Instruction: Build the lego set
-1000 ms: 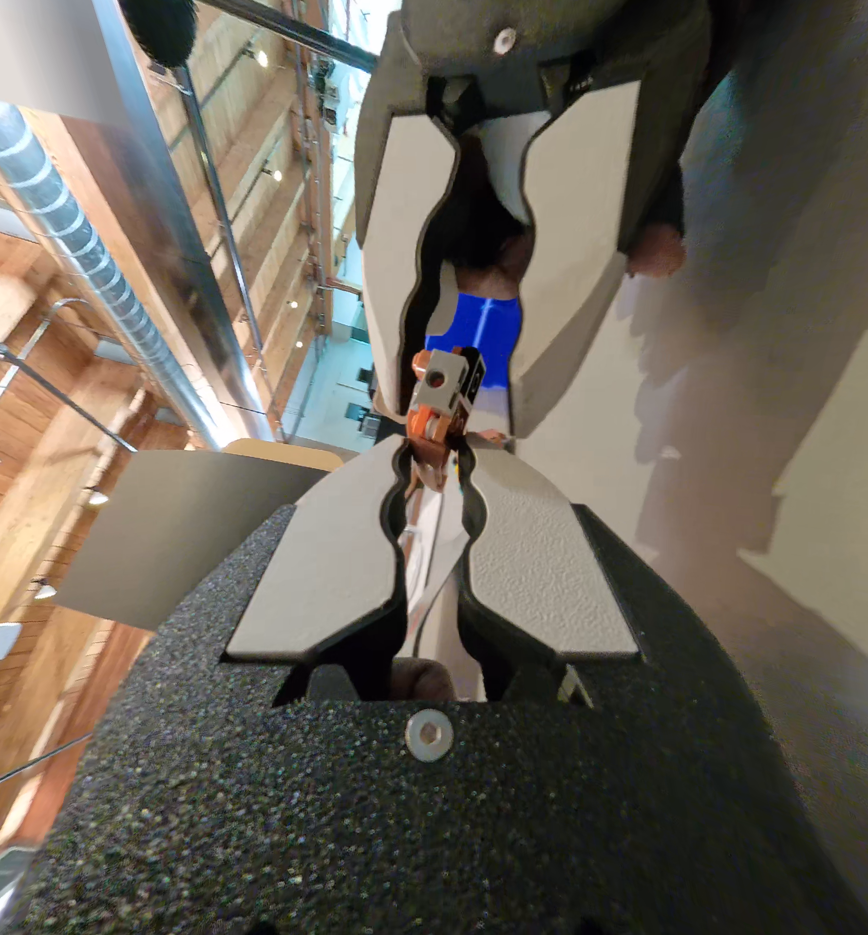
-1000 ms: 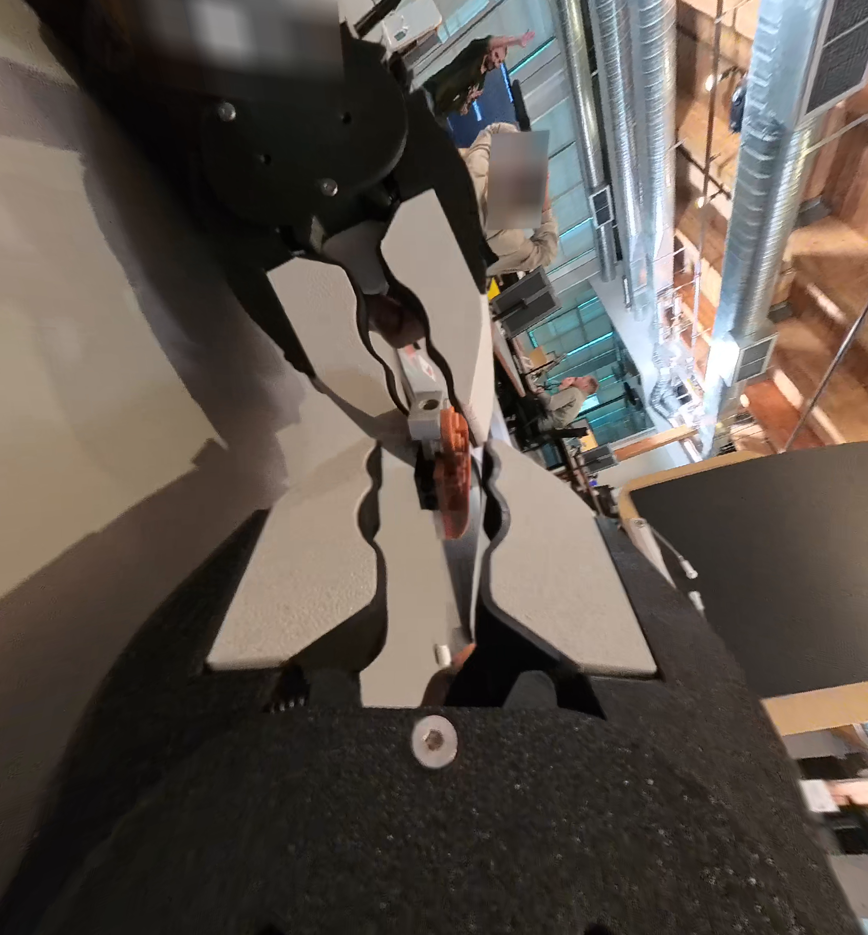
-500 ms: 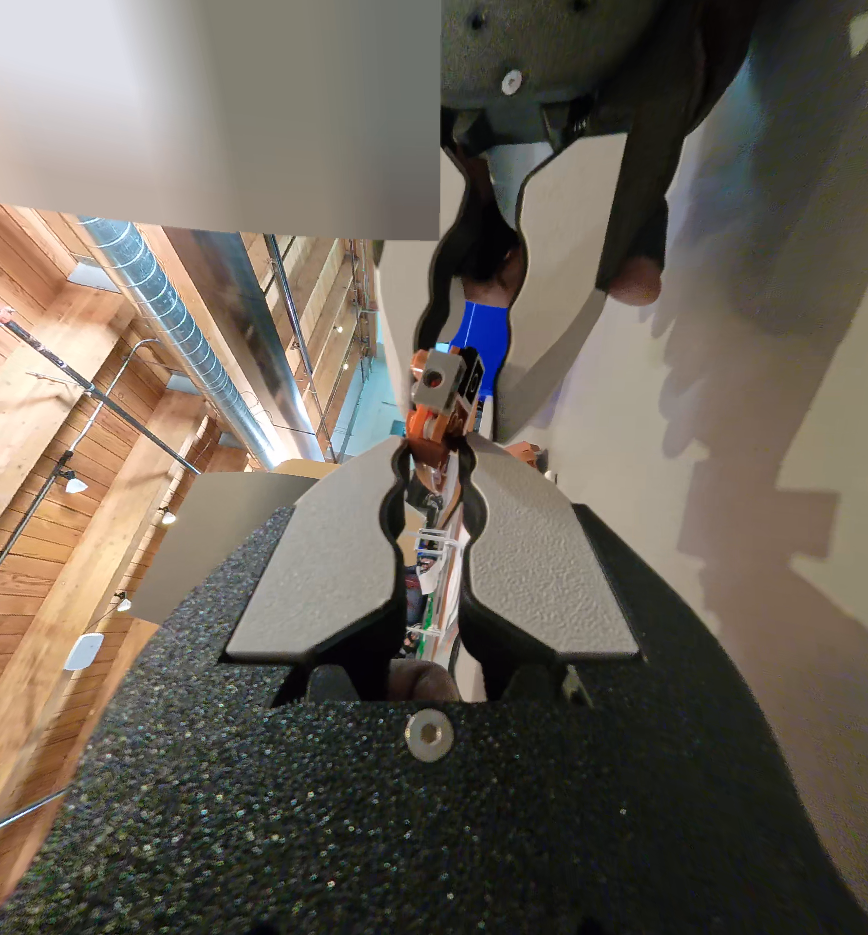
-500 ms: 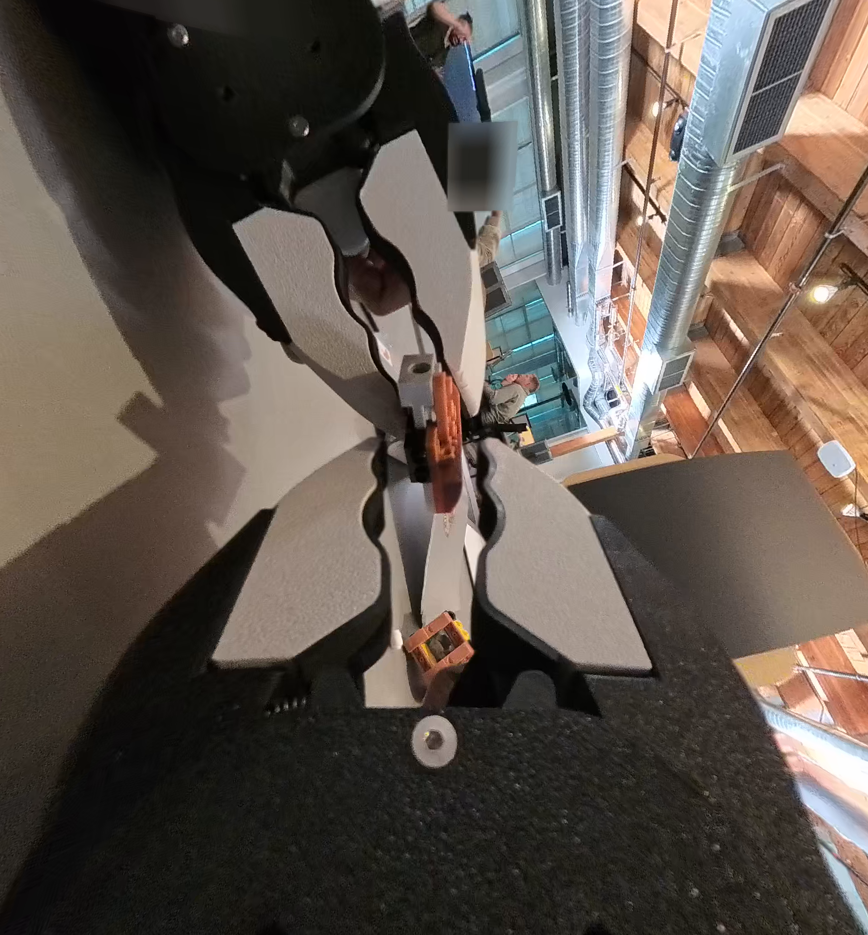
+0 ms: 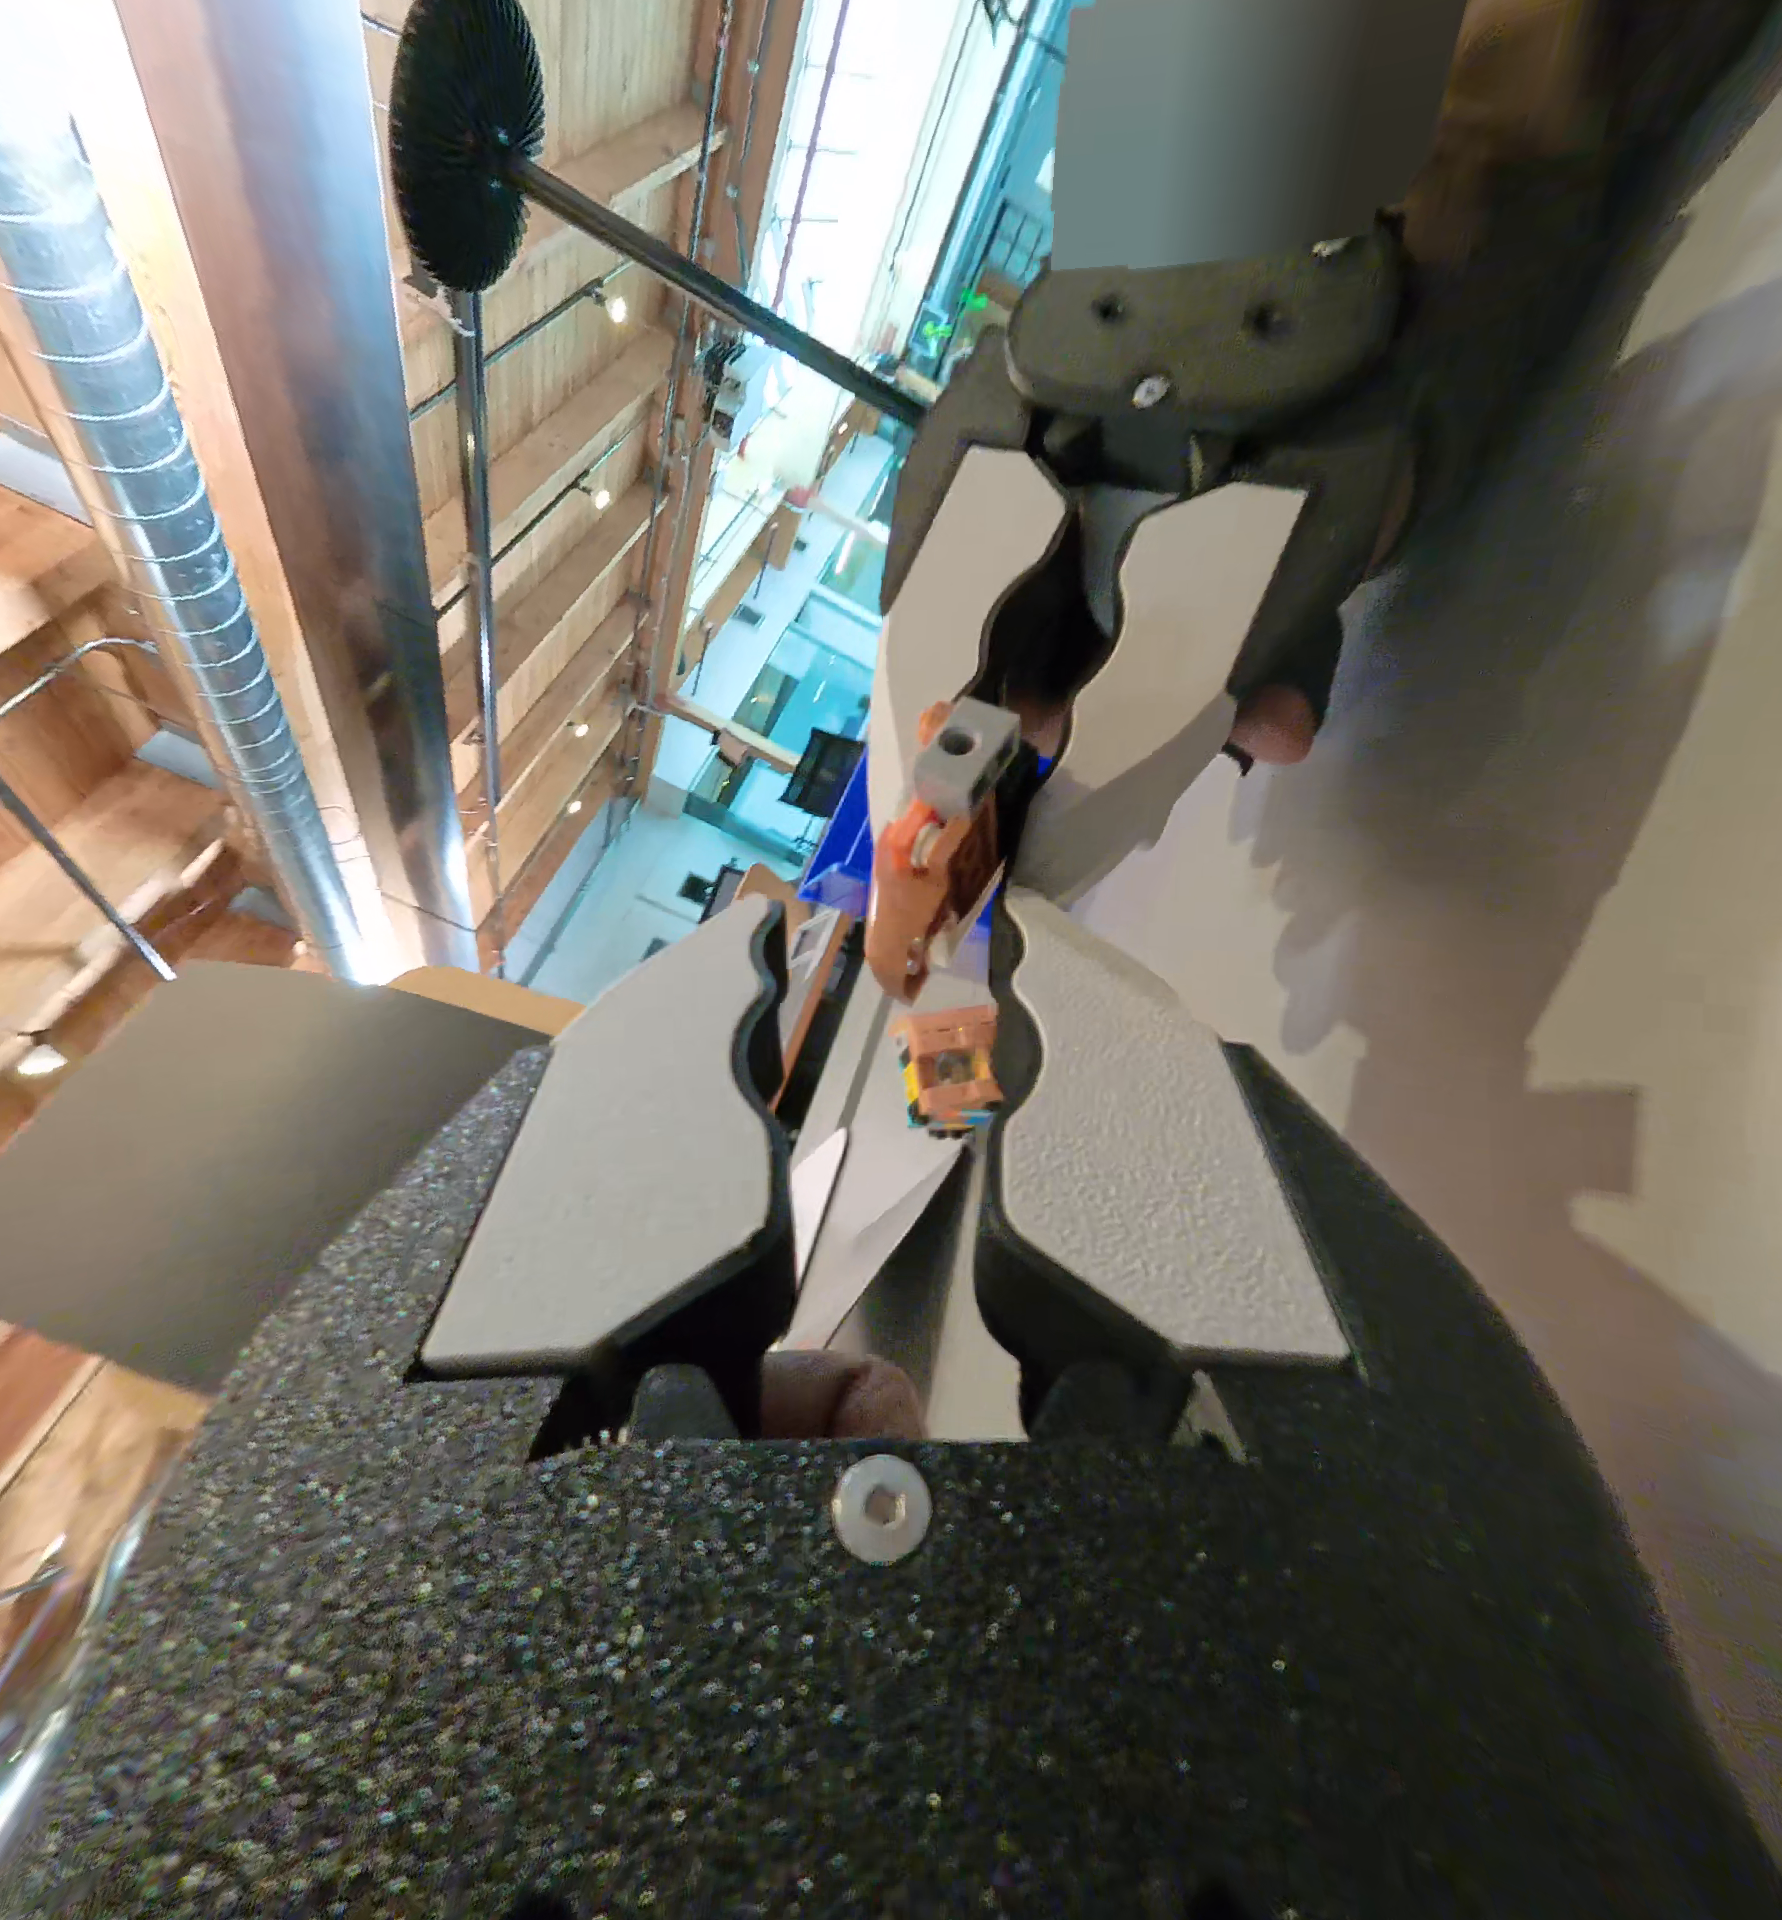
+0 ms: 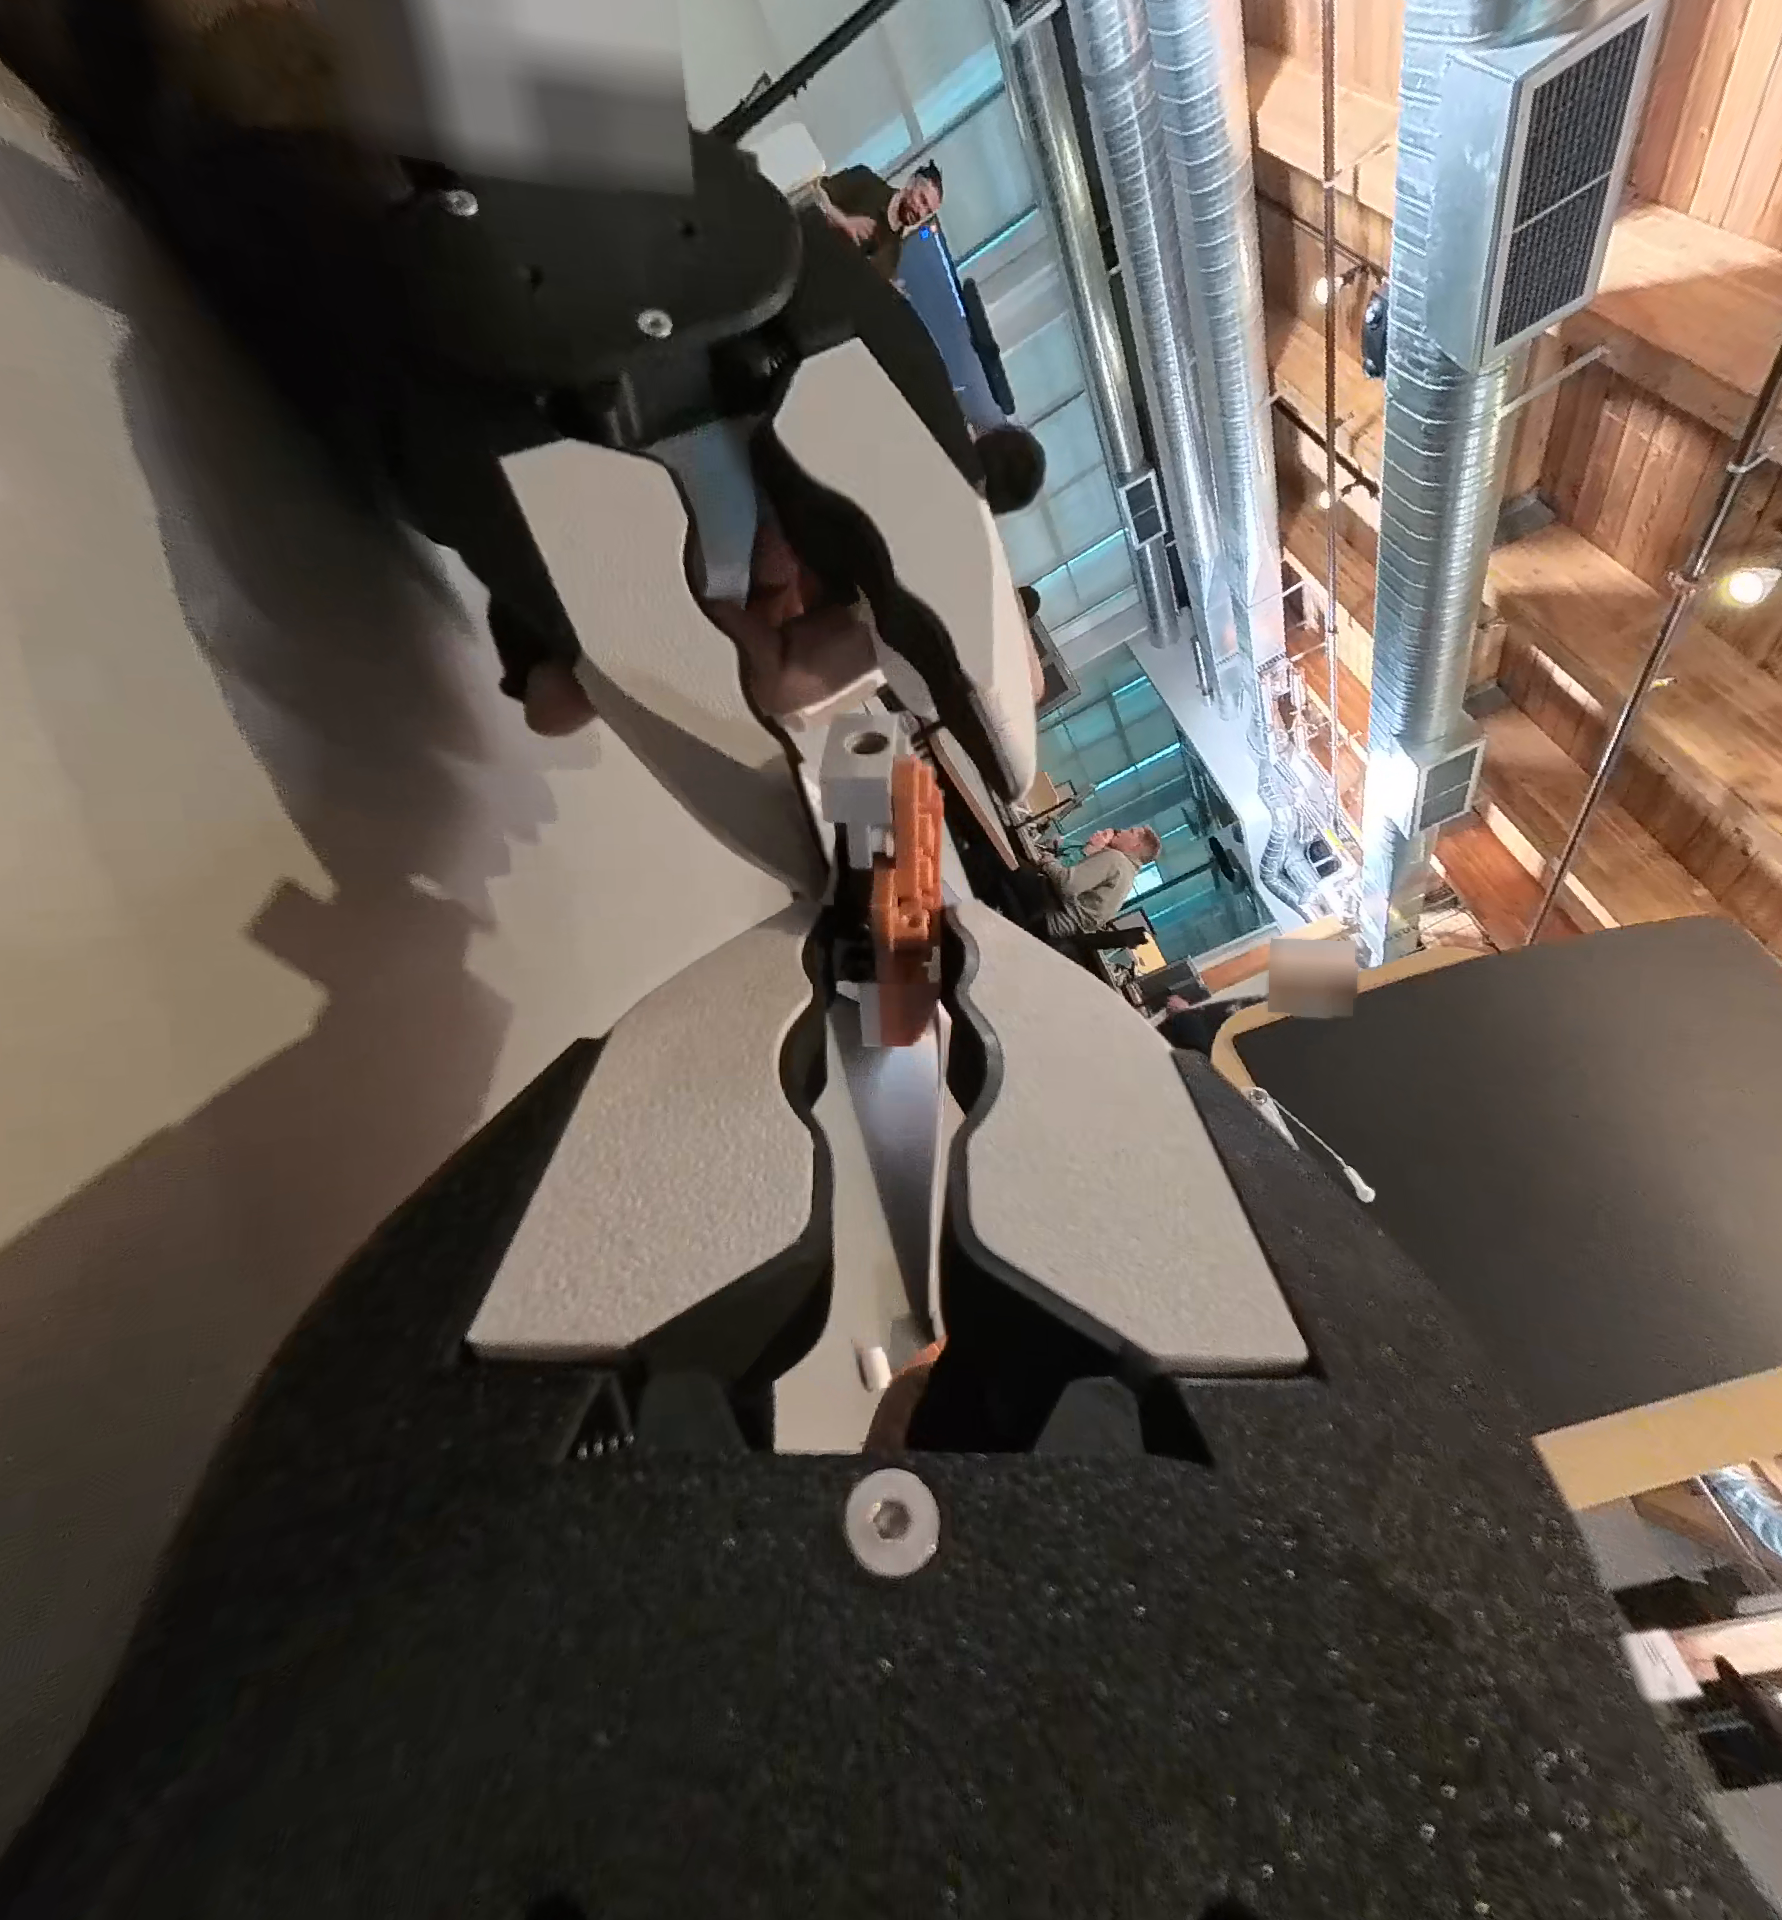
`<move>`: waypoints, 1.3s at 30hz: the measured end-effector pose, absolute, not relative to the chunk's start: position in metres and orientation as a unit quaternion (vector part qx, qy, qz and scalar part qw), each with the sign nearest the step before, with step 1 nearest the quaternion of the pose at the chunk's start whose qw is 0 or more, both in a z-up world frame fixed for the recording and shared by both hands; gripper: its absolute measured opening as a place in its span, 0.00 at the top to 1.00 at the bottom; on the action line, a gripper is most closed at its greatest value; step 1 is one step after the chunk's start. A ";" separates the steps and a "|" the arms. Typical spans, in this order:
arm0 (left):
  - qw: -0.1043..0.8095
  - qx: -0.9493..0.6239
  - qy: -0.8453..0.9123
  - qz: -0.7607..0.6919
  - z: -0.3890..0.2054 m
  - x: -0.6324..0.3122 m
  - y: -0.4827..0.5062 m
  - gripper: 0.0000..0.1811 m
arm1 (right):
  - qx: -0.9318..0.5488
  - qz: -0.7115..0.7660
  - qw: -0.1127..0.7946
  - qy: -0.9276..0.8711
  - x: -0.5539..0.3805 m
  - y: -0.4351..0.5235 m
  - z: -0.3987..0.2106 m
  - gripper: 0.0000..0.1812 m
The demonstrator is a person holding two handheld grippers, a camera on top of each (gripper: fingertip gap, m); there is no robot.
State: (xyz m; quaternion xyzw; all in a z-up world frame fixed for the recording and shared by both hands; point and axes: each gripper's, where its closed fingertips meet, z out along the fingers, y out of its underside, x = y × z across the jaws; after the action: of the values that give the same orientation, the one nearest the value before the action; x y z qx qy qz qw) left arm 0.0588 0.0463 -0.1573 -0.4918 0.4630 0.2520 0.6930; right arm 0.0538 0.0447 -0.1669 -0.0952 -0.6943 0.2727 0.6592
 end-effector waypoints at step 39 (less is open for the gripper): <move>0.657 -0.473 0.567 0.151 -0.180 0.084 0.024 0.91 | -0.026 0.310 0.594 -0.742 0.069 0.021 -0.187 0.90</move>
State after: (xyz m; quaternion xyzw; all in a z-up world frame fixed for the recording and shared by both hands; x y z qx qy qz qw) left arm 0.0842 0.0239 -0.1803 -0.4728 0.5674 0.1513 0.6570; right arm 0.0694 0.0211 -0.1869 -0.0257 -0.7417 0.3099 0.5943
